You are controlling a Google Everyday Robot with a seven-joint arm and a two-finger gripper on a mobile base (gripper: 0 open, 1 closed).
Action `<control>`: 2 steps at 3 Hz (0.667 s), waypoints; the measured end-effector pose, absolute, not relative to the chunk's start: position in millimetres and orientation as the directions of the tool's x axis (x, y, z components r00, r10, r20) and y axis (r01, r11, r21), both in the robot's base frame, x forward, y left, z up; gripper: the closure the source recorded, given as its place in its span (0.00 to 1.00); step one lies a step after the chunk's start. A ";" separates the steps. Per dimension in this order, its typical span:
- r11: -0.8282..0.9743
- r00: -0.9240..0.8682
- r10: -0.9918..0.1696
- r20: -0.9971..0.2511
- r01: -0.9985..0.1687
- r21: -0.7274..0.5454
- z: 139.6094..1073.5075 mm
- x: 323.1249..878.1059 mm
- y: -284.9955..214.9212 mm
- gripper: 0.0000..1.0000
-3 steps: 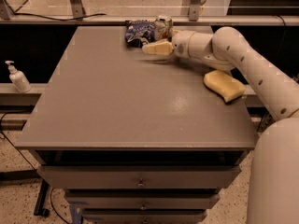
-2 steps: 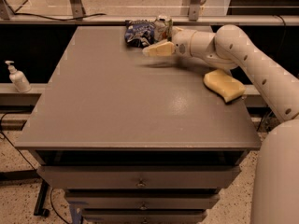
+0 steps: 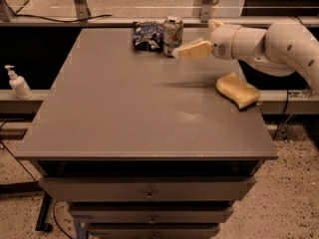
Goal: Move 7up can near blue chip bag
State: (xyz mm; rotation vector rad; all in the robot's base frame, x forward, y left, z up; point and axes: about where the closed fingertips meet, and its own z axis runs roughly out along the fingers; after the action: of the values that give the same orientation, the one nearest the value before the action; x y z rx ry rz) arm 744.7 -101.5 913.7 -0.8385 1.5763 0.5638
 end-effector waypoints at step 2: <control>0.744 0.021 -0.210 -0.977 -0.645 -0.174 956.9 657.5 -179.2 0.00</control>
Offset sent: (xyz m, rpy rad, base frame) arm -0.1590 -0.1476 0.0627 0.0202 -0.1685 -0.3703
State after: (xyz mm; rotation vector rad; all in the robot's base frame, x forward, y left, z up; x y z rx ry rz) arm 657.5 -179.2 956.9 -0.7178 1.5472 0.3862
